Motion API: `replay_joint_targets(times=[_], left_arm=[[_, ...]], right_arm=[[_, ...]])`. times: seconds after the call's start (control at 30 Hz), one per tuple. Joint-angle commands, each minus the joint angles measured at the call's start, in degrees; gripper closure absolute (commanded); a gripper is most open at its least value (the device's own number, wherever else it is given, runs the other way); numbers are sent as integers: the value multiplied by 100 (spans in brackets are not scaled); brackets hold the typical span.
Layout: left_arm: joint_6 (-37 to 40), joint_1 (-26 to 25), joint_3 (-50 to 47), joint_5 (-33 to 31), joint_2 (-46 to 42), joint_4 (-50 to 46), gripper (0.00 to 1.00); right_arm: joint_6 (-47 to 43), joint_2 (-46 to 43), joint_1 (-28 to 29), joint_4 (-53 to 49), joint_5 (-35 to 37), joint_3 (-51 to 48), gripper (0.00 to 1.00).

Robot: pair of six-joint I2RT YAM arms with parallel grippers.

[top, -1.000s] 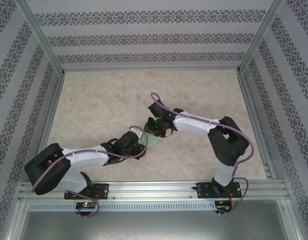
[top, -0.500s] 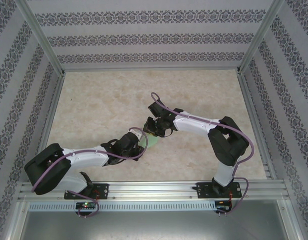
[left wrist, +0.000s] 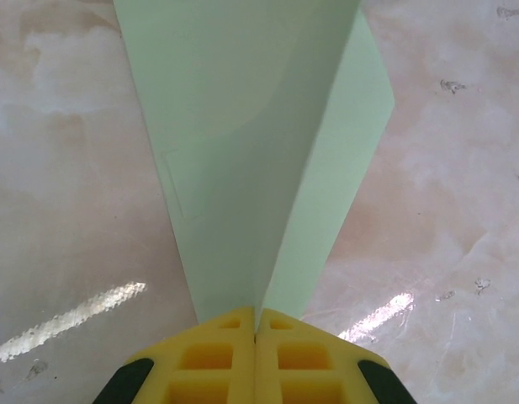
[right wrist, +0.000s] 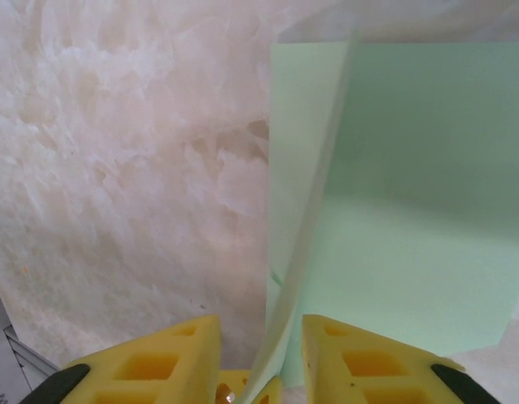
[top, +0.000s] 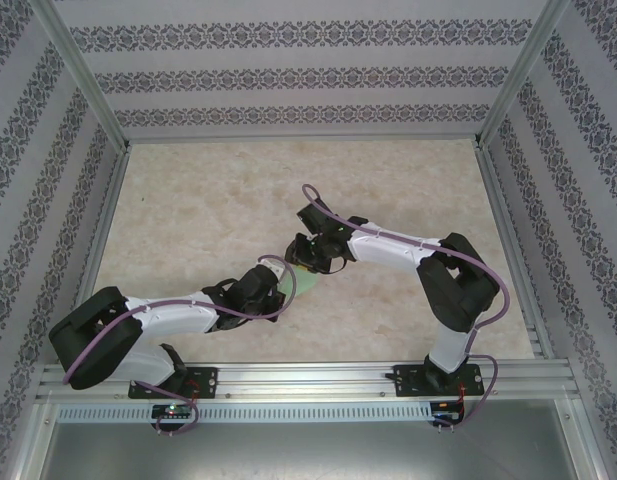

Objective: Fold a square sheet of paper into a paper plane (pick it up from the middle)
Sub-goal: Fourth fold the wing at the center of the table.

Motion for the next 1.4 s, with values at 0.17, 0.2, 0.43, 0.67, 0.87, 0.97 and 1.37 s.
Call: replay_joint_targets(times=[0.17,0.2,0.43,0.67,0.87,0.97,1.37], left_arm=[[-74,261,90,981,558,639,100],[-72,296,109,1043,628,663,100],[-299,578,181,1676,980,1182,100],[-467,737,151,1913,1142,1325,100],[-654,809,150,2063,1243,1368,100],[-817,817,88,2075,1277,1499,100],[-1104,1142,2,2556,1392,1741,96]], right_arm=[[-614,-1240,-385,29,370,-705,49],[-651,-1388,-438,137,333,-887,49],[-618,-1619,-428,1059,-422,-1720,70],[-672,-1038,-180,1037,-317,-1426,92],[-599,-650,-150,1386,-521,-1221,93],[-602,-359,-193,1228,-421,-1020,93],[-661,-45,-259,1247,-374,-807,91]])
